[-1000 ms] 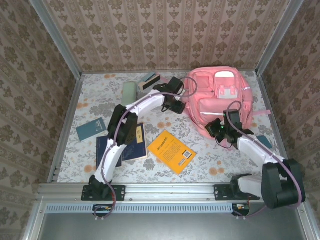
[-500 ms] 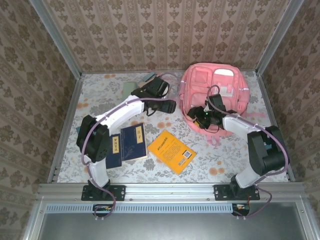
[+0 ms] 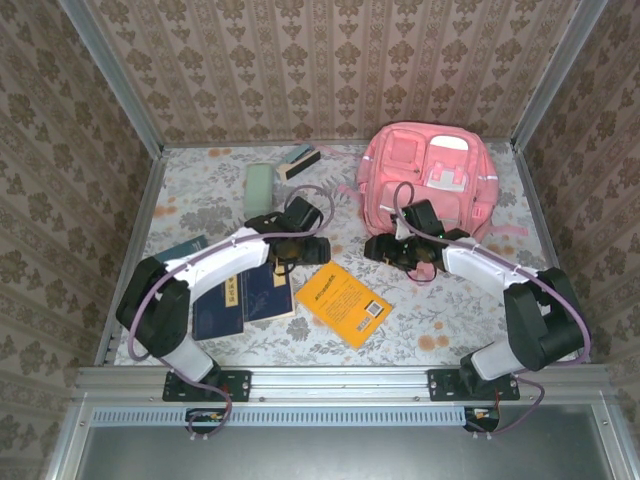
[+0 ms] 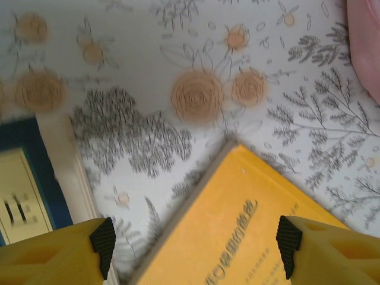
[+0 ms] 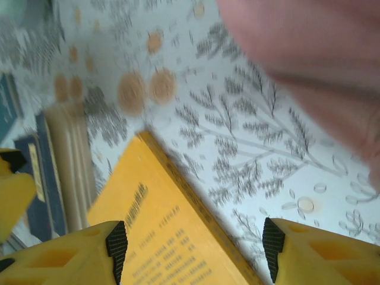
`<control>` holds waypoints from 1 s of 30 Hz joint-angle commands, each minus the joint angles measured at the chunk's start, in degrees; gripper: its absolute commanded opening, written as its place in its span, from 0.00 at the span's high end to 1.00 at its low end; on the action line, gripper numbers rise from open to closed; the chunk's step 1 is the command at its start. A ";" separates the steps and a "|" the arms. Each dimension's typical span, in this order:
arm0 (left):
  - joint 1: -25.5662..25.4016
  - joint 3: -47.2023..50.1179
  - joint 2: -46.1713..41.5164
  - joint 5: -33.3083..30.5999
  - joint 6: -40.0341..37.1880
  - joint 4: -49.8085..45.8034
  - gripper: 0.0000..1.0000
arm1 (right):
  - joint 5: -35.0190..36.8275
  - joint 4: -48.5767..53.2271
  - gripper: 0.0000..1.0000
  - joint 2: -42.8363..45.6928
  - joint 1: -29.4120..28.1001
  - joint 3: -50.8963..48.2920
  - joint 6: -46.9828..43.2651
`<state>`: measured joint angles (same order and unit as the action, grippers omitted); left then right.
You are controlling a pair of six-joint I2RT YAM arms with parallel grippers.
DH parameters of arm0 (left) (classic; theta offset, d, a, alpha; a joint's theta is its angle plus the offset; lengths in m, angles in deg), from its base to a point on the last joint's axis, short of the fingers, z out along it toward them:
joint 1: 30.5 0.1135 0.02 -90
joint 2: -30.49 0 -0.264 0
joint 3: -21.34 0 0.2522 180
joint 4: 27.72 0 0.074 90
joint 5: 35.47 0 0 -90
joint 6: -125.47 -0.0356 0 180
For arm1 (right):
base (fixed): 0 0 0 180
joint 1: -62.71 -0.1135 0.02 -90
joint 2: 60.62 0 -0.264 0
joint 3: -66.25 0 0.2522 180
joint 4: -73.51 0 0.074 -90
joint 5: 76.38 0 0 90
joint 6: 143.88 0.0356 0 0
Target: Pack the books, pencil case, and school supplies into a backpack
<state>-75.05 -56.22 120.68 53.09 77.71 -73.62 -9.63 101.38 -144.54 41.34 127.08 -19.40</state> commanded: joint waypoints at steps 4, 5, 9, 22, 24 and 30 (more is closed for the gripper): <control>-3.81 6.99 -7.95 -0.69 20.80 -4.32 0.26 | 4.58 0.23 0.35 -0.19 -5.62 -0.98 -5.99; -4.38 8.73 -8.84 0.20 23.36 -3.02 0.26 | 4.90 -0.07 0.34 -0.80 -6.47 -0.93 -6.54; -5.37 13.51 -10.30 2.72 28.89 1.46 0.29 | 6.38 -1.09 0.33 -3.03 -8.69 -1.32 -7.46; -5.18 18.60 -13.89 8.46 26.84 5.56 0.37 | 9.80 1.36 0.27 -3.35 -11.14 -2.62 -6.75; -6.80 20.09 -14.25 8.64 27.39 7.48 0.38 | 10.78 0.17 0.27 -2.00 -11.49 -4.15 -6.22; -12.68 22.13 -13.54 5.61 32.11 11.18 0.41 | 14.10 3.73 0.26 -0.43 -11.57 -4.06 -9.19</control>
<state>-86.37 -34.88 107.35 59.83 106.32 -65.93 1.65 101.91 -146.96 30.02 123.30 -26.94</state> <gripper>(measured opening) 0.598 0.741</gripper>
